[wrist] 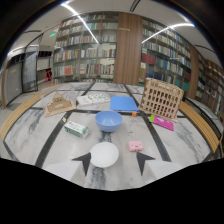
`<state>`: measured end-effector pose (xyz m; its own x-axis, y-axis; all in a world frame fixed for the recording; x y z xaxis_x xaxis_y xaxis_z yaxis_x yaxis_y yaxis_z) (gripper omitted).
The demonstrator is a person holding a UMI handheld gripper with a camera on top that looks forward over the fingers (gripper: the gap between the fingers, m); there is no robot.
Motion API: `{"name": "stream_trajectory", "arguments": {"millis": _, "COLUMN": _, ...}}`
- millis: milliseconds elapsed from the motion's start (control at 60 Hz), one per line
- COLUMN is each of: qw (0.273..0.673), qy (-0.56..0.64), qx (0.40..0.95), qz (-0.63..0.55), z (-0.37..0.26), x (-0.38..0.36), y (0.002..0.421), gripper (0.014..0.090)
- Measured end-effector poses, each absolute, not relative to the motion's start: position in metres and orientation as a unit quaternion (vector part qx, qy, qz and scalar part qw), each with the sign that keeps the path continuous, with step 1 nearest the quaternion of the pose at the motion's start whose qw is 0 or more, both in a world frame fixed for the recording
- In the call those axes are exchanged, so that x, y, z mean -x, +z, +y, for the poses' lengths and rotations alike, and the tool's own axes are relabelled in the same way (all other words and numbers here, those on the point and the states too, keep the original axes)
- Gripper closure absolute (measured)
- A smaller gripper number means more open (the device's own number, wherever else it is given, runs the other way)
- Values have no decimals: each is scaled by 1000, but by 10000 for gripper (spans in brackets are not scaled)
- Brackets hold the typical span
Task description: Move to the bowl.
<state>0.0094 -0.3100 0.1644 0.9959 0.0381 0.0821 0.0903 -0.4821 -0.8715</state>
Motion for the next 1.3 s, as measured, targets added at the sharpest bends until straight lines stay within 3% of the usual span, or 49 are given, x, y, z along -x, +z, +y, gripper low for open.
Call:
{"name": "stream_trajectory", "arguments": {"millis": 317, "qw": 504, "qy": -25, "qx": 863, "qz": -40, "z": -303, "x": 1, "y": 160, "gripper": 187}}
{"name": "stream_trajectory", "arguments": {"millis": 483, "qw": 503, "qy": -32, "qx": 863, "qz": -36, "z": -263, "x": 8, "y": 151, "gripper": 183}}
{"name": "stream_trajectory", "arguments": {"millis": 917, "qw": 454, "qy": -18, "qx": 891, "qz": -18, "z": -149, "x": 21, "y": 98, "gripper": 188}}
{"name": "stream_trajectory", "arguments": {"millis": 1300, "qw": 437, "qy": -24, "qx": 899, "qz": -19, "z": -117, "x": 20, "y": 74, "gripper": 187}}
